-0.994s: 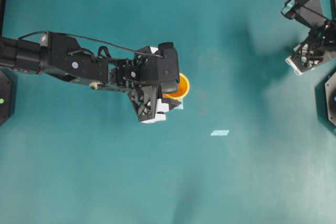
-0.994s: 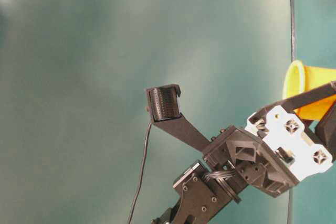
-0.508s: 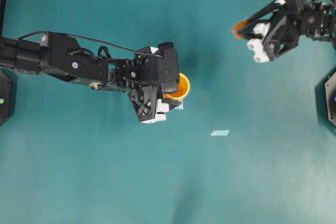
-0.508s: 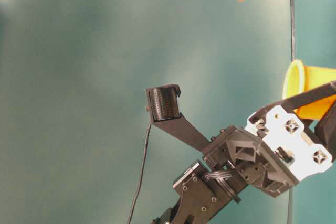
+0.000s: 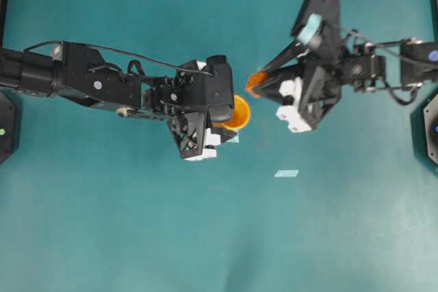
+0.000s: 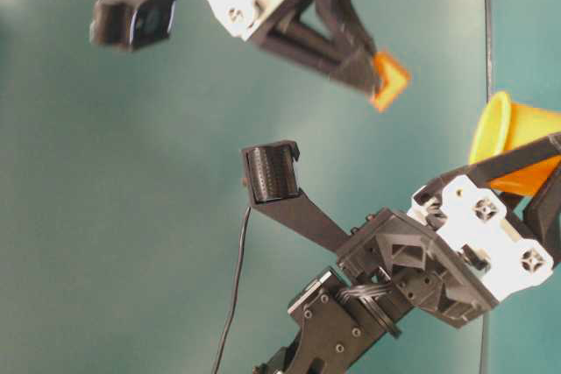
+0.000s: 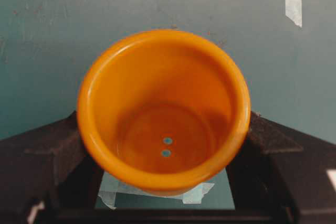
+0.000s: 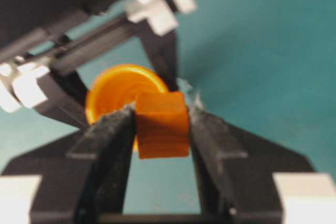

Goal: Hold the block with right arm and the cup with left arm, then put the block into the cup.
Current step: 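Carry the held block with the right gripper over the cup, then open the right gripper to drop the block into the cup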

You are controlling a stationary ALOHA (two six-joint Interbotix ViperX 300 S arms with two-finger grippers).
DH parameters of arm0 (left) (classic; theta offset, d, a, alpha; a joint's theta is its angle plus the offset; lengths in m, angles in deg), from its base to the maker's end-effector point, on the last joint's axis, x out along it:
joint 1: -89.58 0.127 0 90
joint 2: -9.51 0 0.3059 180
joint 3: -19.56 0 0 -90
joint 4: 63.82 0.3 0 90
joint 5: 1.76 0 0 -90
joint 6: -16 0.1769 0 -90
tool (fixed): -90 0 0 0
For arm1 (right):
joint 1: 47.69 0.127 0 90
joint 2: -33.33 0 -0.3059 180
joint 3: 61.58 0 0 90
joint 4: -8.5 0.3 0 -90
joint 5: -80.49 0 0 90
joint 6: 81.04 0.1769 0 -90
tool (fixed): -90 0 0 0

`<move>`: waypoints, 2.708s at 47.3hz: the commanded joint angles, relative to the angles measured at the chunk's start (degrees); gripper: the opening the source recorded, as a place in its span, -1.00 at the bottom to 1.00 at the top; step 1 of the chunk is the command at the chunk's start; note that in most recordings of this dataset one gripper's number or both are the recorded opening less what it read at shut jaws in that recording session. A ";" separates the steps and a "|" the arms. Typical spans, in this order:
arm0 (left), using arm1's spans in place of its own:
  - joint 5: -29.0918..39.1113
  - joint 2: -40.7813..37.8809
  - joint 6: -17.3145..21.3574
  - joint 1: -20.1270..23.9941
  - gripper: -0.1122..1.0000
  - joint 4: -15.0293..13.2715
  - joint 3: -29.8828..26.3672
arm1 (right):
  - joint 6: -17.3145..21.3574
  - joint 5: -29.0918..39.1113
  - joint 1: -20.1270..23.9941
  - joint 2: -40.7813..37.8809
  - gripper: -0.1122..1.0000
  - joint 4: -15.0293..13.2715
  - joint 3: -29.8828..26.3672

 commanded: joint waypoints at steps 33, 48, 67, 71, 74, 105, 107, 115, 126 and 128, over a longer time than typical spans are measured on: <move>-13.62 1.93 0.53 -0.09 0.32 0.44 2.11 | -0.09 0.18 2.64 -2.81 -0.10 -0.18 -6.06; -15.38 3.43 0.53 -0.09 0.32 0.44 5.36 | -0.09 1.67 2.64 -2.72 -0.10 -0.18 -6.15; -17.23 2.99 0.53 -0.18 0.32 0.44 4.04 | -0.35 1.49 2.64 -2.72 -0.09 -0.62 -6.15; -17.23 2.99 0.53 -0.18 0.32 0.44 4.04 | -0.35 1.67 2.64 -2.72 -0.07 -0.62 -6.15; -17.40 2.99 0.53 -0.09 0.32 0.44 4.04 | -0.35 1.76 2.64 -2.72 0.08 -0.62 -6.15; -18.11 2.90 0.53 -0.18 0.32 0.44 3.60 | -0.35 1.76 2.64 -2.72 0.30 -0.62 -6.24; -18.11 2.90 0.53 -0.18 0.32 0.44 3.60 | -0.35 1.76 2.64 -2.72 0.30 -0.70 -6.24; -18.02 2.99 0.44 -0.18 0.32 0.44 3.60 | -0.18 1.76 2.64 -2.72 0.30 -0.62 -6.24; -18.11 2.90 0.35 -0.18 0.32 0.44 3.60 | -0.18 1.76 2.64 -2.72 0.30 -0.62 -6.33; -18.11 2.90 0.35 -0.18 0.32 0.44 3.60 | -0.18 1.76 2.64 -2.72 0.30 -0.62 -6.33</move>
